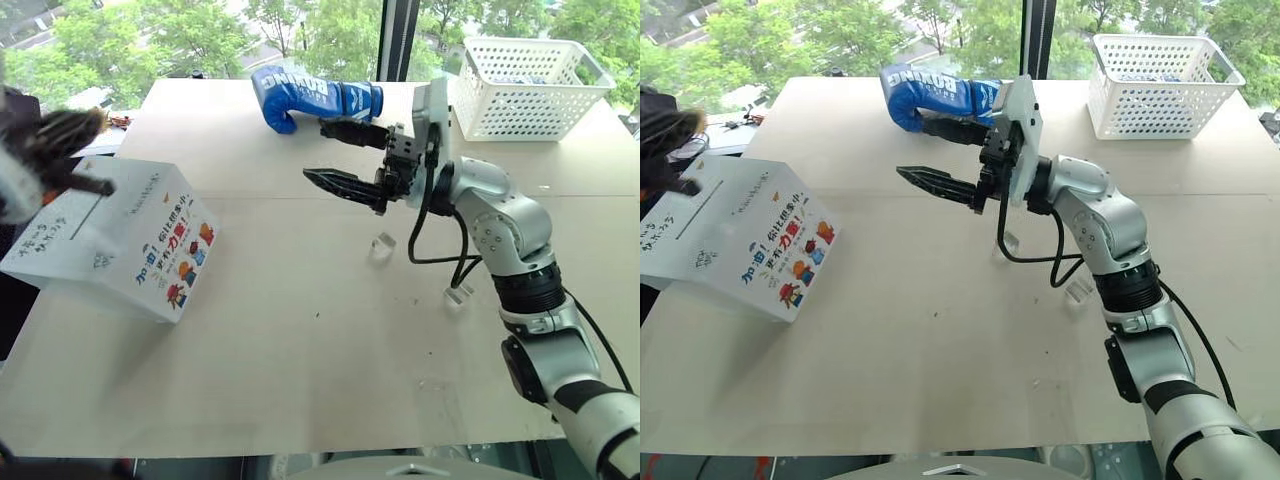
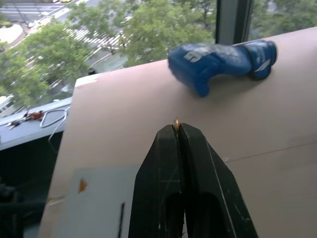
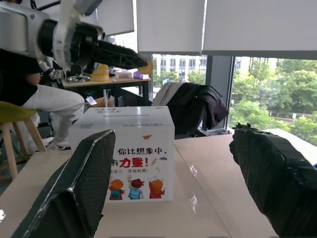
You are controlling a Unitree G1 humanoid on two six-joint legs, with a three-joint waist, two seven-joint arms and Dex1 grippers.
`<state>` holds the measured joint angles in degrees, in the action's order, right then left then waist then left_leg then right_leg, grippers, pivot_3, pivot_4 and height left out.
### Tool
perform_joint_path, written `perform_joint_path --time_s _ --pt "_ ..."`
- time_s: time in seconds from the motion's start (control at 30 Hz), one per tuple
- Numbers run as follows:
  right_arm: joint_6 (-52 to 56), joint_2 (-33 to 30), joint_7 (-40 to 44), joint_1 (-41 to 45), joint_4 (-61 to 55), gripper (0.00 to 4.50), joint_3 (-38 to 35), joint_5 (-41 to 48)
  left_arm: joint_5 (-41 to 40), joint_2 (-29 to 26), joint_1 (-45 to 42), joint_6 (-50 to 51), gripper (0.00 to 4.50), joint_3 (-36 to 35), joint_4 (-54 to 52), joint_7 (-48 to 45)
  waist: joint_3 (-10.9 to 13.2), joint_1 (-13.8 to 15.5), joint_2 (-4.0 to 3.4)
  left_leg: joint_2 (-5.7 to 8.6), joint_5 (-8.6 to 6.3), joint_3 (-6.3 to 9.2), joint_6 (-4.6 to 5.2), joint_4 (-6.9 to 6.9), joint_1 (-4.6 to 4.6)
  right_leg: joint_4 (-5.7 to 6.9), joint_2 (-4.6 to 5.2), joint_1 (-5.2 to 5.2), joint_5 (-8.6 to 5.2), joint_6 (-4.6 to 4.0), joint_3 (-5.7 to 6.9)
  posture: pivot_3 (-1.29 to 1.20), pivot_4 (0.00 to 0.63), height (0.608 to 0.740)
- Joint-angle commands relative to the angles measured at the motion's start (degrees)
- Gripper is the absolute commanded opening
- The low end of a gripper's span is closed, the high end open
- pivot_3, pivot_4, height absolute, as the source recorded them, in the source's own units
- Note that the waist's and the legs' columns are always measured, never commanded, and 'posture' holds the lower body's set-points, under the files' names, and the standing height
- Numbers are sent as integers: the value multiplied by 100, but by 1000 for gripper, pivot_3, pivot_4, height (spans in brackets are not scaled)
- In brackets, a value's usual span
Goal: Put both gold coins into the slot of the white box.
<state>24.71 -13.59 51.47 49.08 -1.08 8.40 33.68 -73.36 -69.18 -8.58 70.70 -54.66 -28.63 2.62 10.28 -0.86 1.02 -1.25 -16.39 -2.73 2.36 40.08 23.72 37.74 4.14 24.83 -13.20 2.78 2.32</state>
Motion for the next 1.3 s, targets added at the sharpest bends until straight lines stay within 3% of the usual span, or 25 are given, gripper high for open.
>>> perform_joint_path --time_s 0.03,0.23,0.5,0.77,1.1,1.2,1.3 --pt "-81 2 113 31 -142 4065 -99 4 1091 324 795 -519 0 -617 -130 -1075 -1 7 1 0 0 1 0 0 0 1 1 -1 0 0 0 0 150 704" --pt "32 48 34 -58 -270 4065 -124 -16 2691 1106 2203 -1987 0 -334 29 -2500 -2 -13 2 -1 2 2 -7 -1 0 3 9 3 1 -5 0 0 150 704" --pt "128 54 -53 -89 -367 4065 -144 -21 3338 1455 2187 -2690 0 303 193 -3053 -3 -3 0 7 2 8 -6 -2 1 11 71 4 -5 -22 -4 0 150 704" --pt "167 61 -109 -110 -441 4065 -159 -4 3526 1542 1843 -2768 0 690 323 -3150 -6 -4 -6 10 1 16 -5 -2 2 16 80 4 -3 -22 1 0 150 704" --pt "202 56 -134 -119 -483 4065 -182 -11 3303 1667 1598 -1872 0 630 186 -2871 -11 -12 -21 10 1 17 -4 -2 1 19 81 4 2 -12 2 0 150 704" --pt "213 60 -141 -127 -475 4102 -188 -7 3284 1673 1443 -1826 806 615 149 -2792 -12 -12 -26 10 1 16 -3 -2 1 19 81 4 2 -12 2 0 150 704" --pt "208 57 -142 -137 -459 4102 -187 -16 3524 1673 1232 -2014 2147 670 150 -2584 -12 -3 -26 10 1 17 -3 -2 2 19 81 4 2 -12 4 0 150 704"
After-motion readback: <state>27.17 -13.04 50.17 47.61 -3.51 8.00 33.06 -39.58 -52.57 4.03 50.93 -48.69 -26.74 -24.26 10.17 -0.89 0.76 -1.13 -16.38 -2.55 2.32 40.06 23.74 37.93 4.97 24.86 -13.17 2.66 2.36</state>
